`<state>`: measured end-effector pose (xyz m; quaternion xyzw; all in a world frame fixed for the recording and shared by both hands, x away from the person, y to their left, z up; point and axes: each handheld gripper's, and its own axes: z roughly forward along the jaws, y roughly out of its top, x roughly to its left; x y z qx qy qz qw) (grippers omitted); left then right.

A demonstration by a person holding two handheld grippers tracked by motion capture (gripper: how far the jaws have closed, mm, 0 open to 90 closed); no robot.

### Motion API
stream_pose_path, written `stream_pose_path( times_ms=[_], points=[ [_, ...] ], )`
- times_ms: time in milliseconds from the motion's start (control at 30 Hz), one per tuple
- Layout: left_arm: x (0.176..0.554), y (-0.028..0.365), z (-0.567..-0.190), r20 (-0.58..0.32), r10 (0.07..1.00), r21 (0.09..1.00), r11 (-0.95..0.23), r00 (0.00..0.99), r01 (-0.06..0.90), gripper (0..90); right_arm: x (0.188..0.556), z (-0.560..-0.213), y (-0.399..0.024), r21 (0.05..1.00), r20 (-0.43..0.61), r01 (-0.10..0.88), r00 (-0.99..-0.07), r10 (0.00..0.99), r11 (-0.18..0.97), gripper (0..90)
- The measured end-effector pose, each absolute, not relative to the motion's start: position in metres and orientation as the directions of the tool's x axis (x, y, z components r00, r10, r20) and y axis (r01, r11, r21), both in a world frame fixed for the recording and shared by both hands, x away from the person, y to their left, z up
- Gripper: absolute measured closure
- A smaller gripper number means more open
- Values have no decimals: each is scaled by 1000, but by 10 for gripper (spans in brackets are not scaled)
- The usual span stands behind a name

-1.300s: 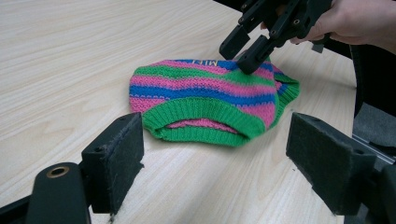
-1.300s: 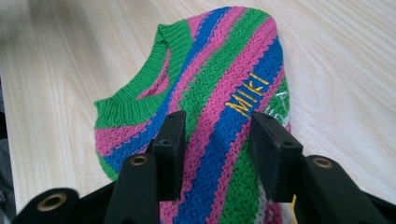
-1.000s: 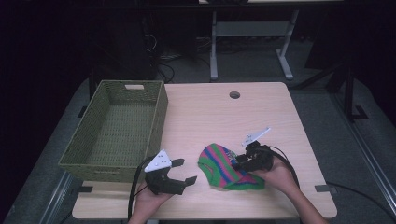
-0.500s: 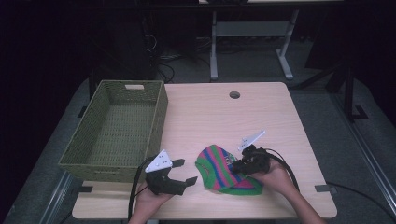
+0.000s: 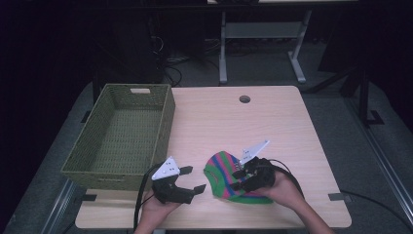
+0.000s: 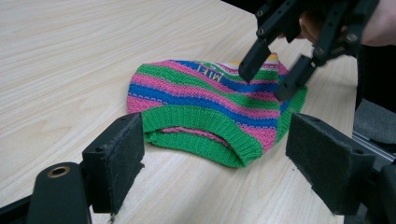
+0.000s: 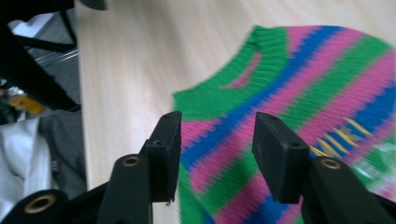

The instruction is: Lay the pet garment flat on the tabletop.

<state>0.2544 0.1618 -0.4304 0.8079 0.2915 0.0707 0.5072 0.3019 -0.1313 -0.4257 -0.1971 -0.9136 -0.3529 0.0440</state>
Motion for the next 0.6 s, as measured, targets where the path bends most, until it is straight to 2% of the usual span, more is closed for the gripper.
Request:
stream_pose_path(
  times_ms=[67, 200, 600],
  points=[
    [255, 162, -431, -186, 541, 859, -316, 820, 403, 189, 300, -428, -124, 621, 225, 384, -922, 314, 683, 450],
    [256, 163, -431, -188, 542, 856, -319, 819, 408, 189, 296, -432, -111, 605, 210, 359, -933, 293, 710, 432],
    [255, 163, -431, -188, 541, 856, -319, 820, 406, 190, 291, -447, -86, 580, 146, 300, -953, 265, 757, 510]
  ],
)
